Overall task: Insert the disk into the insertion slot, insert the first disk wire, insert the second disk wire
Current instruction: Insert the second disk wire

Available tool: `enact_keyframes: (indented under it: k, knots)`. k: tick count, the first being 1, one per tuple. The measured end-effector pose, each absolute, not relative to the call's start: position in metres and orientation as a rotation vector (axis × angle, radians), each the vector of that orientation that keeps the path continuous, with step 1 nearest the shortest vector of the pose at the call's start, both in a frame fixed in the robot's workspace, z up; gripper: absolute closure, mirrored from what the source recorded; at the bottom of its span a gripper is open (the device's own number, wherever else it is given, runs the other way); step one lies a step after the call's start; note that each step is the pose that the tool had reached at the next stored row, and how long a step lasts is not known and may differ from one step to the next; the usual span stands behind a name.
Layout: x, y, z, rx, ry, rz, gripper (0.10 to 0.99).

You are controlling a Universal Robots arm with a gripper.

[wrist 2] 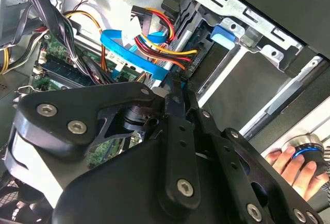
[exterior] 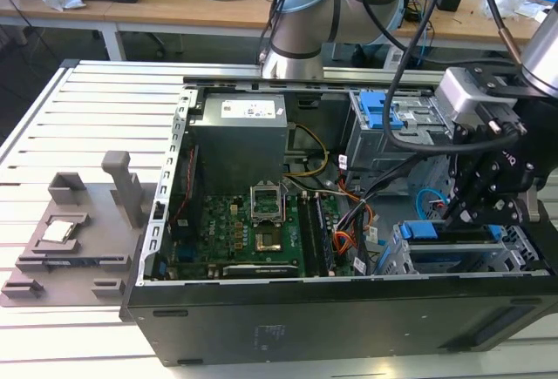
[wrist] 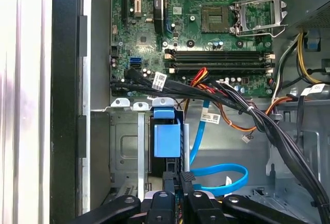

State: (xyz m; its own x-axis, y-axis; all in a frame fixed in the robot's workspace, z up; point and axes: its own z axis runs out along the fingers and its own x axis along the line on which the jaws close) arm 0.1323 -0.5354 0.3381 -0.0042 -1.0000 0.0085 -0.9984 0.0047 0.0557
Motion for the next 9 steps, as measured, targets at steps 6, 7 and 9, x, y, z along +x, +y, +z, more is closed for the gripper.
enact_keyframes:
  k: [6, 7, 9]
  knots:
    - [0.1324, -0.5357, 0.3371, 2.185, -2.194, -0.052, 0.914]
    - [0.1324, -0.5357, 0.3371, 2.185, -2.194, -0.052, 0.847]
    - [0.1324, -0.5358, 0.3373, 2.185, -2.194, -0.052, 0.847]
